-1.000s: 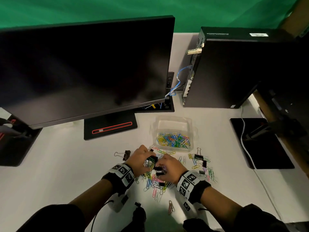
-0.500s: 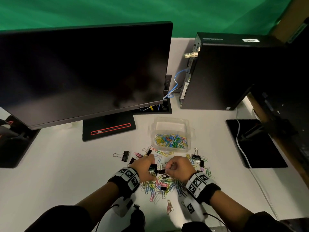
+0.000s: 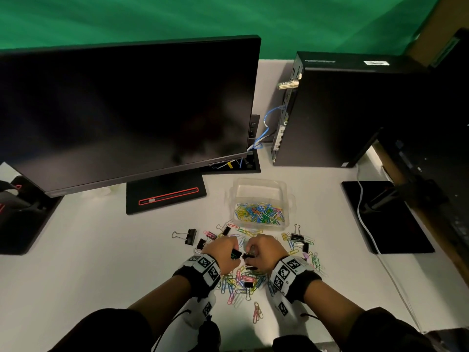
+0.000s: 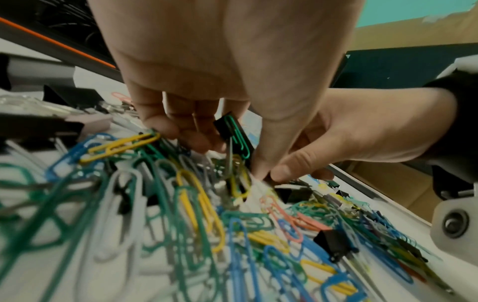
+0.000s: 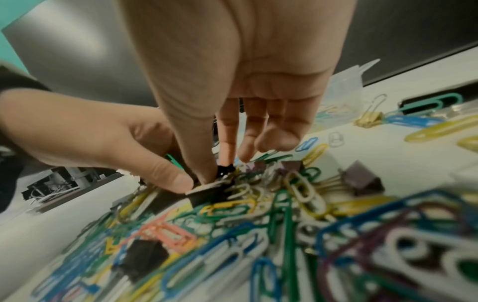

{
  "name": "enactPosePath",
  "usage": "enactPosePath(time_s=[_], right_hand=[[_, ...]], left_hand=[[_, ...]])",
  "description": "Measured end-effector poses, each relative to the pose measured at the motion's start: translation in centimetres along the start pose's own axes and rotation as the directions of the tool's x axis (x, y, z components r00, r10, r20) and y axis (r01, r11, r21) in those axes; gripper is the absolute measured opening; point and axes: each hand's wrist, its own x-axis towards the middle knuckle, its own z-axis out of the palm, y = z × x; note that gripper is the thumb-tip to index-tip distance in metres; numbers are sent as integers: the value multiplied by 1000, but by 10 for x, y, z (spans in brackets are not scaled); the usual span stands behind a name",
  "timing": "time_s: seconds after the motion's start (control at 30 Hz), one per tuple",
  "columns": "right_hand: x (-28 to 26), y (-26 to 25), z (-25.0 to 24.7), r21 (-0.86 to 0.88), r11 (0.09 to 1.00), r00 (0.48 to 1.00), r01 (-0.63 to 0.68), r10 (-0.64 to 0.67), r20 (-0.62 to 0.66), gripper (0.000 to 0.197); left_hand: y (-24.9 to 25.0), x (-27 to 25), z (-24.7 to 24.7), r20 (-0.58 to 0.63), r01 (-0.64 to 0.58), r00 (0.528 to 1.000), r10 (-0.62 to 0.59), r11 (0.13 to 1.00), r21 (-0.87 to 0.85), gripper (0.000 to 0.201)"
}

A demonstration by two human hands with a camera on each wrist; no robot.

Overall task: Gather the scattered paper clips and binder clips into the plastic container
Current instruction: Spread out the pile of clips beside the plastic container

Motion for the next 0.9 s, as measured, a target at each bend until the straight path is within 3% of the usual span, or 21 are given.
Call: enactPosePath(time_s=[0.13,0.23,0.33,0.43,0.5,0.7,0.9], right_hand=[[-3,8,-3,7,1000,1000,0,0,-25,20],[-8,14,-5,-10,1000,1000,15,-15,8,24],[-10,17,-7,-37,999,999,31,-29,43,32],[-10,16,-8,-66,997,998,33,-30,47,31],[-9,16,-9,-69,997,999,34,-31,45,28],[-9,15,-22,-34,999,1000,-1,1,-13,23],[-16,43,-55,5,981,967,-196,194,-164,21]], left_hand=[[-2,-1,-2,-72,2,997,-8,996,-86,20],[-5,-2,-8,-101,-7,995,-21,964,-267,19],[-12,1,-13,-107,-9,993,-48,877,-480,20],[-15,1,-18,-36,41,996,-85,755,-654,30],[-14,-1,-21,11,78,995,-104,670,-738,24],[-18,-3,-23,18,79,992,-123,510,-857,22],[-21,-5,-27,32,89,992,-124,494,-865,20]])
